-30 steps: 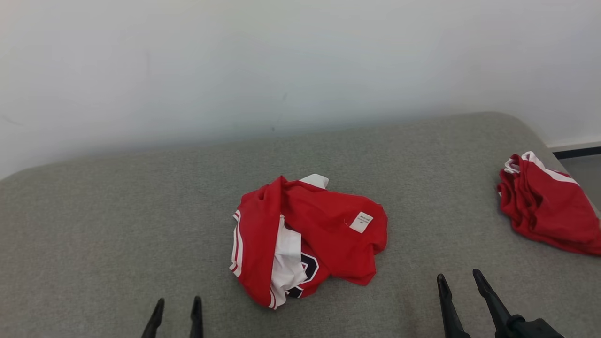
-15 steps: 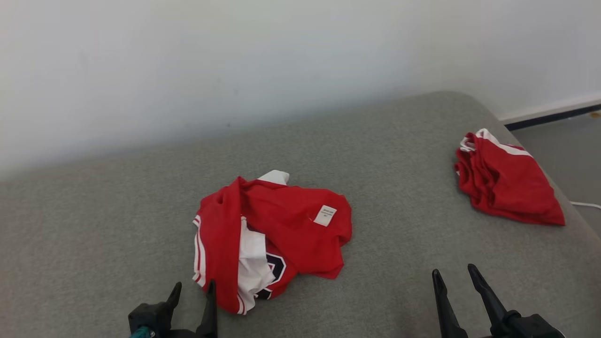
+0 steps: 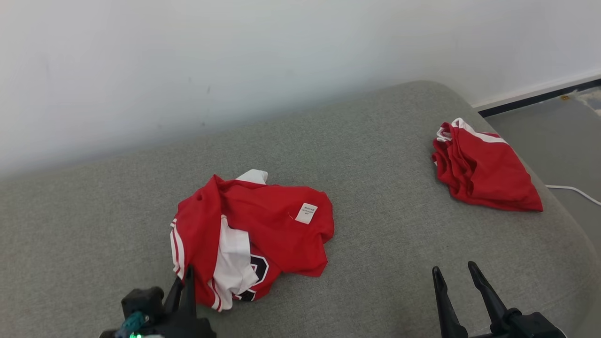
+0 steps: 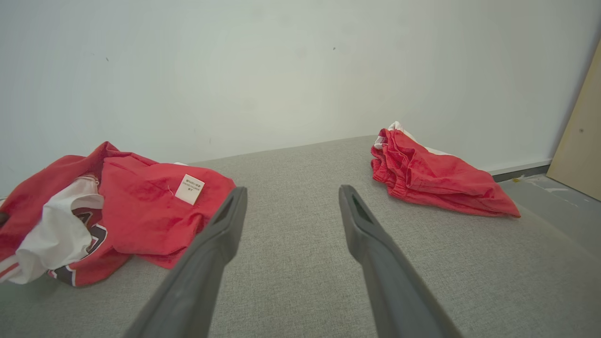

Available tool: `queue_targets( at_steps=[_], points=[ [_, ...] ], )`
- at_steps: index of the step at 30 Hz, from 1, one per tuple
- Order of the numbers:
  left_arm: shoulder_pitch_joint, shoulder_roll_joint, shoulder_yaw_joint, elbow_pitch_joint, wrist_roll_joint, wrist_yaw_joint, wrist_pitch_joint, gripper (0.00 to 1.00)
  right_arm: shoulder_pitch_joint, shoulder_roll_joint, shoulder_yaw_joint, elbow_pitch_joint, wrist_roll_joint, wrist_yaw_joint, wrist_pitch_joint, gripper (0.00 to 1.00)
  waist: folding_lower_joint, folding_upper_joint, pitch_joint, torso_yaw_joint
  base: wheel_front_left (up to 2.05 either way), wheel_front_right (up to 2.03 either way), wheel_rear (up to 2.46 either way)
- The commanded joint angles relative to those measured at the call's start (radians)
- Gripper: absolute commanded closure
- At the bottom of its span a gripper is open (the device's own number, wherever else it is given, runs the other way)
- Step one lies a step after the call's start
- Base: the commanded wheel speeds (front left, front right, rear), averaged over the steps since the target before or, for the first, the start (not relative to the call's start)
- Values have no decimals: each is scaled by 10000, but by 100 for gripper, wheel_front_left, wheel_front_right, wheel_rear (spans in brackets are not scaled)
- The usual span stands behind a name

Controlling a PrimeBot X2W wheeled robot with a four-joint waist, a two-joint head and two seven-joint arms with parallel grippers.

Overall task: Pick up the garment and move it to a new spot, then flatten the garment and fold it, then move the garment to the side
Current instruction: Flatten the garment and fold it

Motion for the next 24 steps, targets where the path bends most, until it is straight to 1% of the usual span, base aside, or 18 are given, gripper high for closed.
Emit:
queue_targets(
  at_steps=[1, 6, 10, 13, 15, 18, 24],
  points=[
    [-233, 34, -28, -93, -35, -52, -97, 100, -54, 38, -23, -29, 9, -27, -1, 0, -1, -1, 2, 32, 0, 0, 0],
    [-1130, 14, -435, -462, 146, -192, -32, 100, -105, 92, -26, -41, 4, -27, -1, 0, -1, -1, 41, 159, 0, 0, 0],
    [-2375, -14, -1073, -760, 243, -353, 113, 100, -176, 120, 27, -13, 9, -27, -1, 0, -1, -1, 86, 191, 0, 0, 0],
    [-3270, -35, -1776, -991, -113, -407, 66, 100, -235, 139, 166, 29, 10, -27, -1, 0, -1, -1, 99, 83, 0, 0, 0],
    [-3904, -29, -2322, -1161, -626, -312, -30, 100, -289, 146, 256, 71, 35, -27, -1, 0, -1, -1, 111, -15, 0, 0, 0],
    [-4824, -35, -3130, -1473, -1469, -49, -181, 100, -362, 165, 406, 121, 41, -27, -1, 0, -1, -1, 157, -180, 0, 0, 0],
    [-6307, -30, -4101, -2538, -3240, 770, -446, 100, -392, 172, 492, 169, 95, -27, -1, 0, -1, -1, 261, -305, 0, 0, 0]
  ],
)
